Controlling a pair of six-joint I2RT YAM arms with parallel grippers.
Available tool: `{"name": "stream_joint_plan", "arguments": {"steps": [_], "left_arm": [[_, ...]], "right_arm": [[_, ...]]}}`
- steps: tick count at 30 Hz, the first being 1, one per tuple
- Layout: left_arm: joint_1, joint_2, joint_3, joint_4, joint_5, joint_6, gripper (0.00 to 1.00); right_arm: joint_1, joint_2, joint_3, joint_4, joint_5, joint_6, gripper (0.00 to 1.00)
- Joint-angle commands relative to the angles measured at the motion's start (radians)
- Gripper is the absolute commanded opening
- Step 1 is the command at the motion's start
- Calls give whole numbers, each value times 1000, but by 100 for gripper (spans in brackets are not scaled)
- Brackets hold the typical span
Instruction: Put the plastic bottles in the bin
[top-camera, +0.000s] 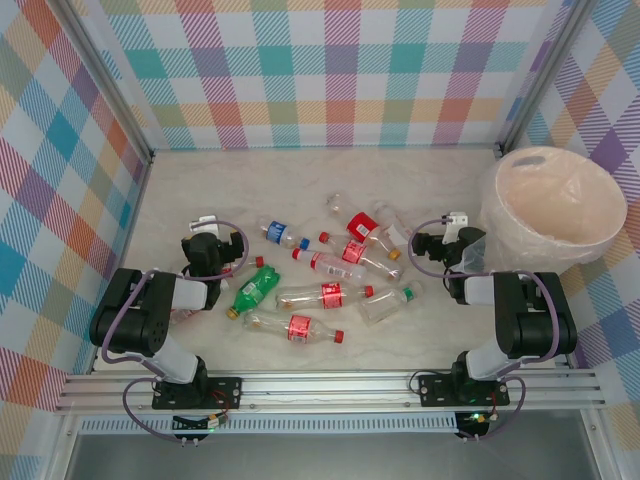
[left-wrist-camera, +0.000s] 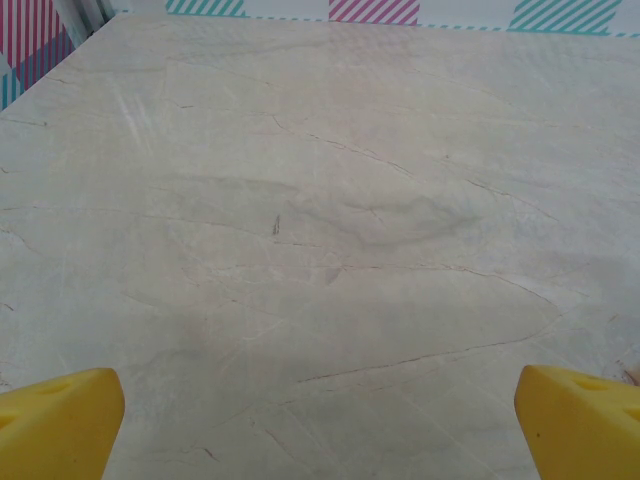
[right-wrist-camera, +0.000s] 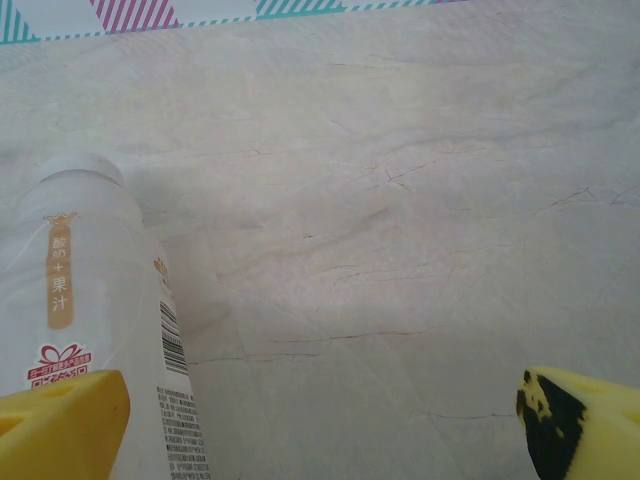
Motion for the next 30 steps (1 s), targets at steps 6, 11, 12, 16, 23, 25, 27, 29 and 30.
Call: {"name": "stream_joint_plan", "arguments": {"steps": [6,11,12,16,23,25,27,29,30], "left_arm": [[11,1,-2,25,24,-11,100],[20,1,0,15,42,-16,100],[19,1,0,15,43,-16,100],[19,1,-3,24,49,-14,100],[14,-103,131,-290,83,11,100],[5,-147,138,-331,58,13,100],[2,-226,158,-399,34,-3,100],[-6,-292,220,-533,10,-37,100],[-14,-321,262,-621,-11,-63,100]], "right_arm": [[-2,5,23,12,-6,-8,99],[-2,5,25,7,-7,-7,99],[-2,6,26,7,-7,-7,99],[-2,5,24,10,-8,-7,99],[-3,-102,142,-294,2,-14,99],[-2,-143,150,-347,1,-12,99],[-2,-206,168,-454,7,0,99],[0,-278,203,-607,33,25,99],[0,-323,221,-696,34,31,99]]}}
